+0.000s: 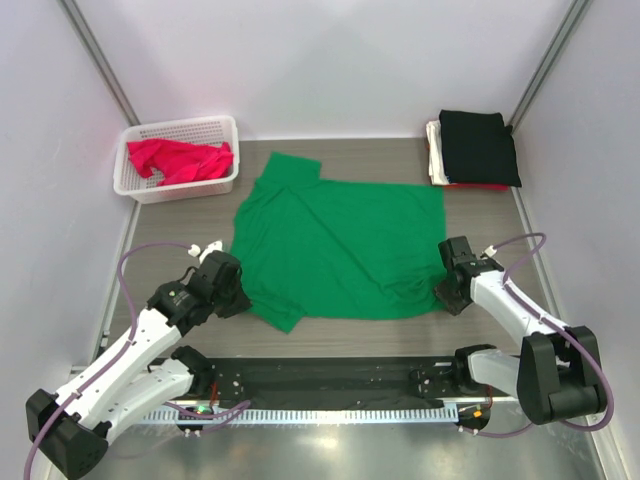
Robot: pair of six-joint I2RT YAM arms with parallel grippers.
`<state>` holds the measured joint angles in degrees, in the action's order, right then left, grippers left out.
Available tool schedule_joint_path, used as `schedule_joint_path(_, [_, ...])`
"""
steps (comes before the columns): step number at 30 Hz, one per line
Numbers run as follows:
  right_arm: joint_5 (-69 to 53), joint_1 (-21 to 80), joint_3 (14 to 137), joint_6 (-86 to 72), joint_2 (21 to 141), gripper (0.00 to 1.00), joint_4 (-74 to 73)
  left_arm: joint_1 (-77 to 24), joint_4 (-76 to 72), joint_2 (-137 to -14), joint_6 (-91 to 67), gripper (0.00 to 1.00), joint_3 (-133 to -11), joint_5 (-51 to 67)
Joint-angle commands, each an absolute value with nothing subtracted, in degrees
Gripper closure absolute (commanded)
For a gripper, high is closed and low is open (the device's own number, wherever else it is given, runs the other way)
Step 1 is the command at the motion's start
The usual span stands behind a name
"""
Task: Fold and stack the t-shirts
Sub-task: Fold the tshirt
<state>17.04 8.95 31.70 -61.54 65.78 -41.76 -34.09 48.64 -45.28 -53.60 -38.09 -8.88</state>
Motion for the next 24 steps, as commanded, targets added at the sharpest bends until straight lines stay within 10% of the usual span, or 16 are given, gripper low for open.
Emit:
schedule_joint_path(1, [19.9, 8.4, 33.2, -60.0, 65.7, 0.6, -39.4, -33.8, 47.3, -45.1, -53.3, 1.0, -38.0, -8.9])
schedule_joint_path(10, [17.1, 8.3, 28.9, -59.3, 64.6, 0.99, -36.5, -33.8, 48.1, -45.1, -53.4, 1.0, -38.6, -9.1])
schedule_joint_path(24, [14.9, 8.3, 42.7, -57.2, 46.4, 0.99, -59.0, -33.8, 63.3, -44.3, -51.3, 1.0, -55.4, -10.2])
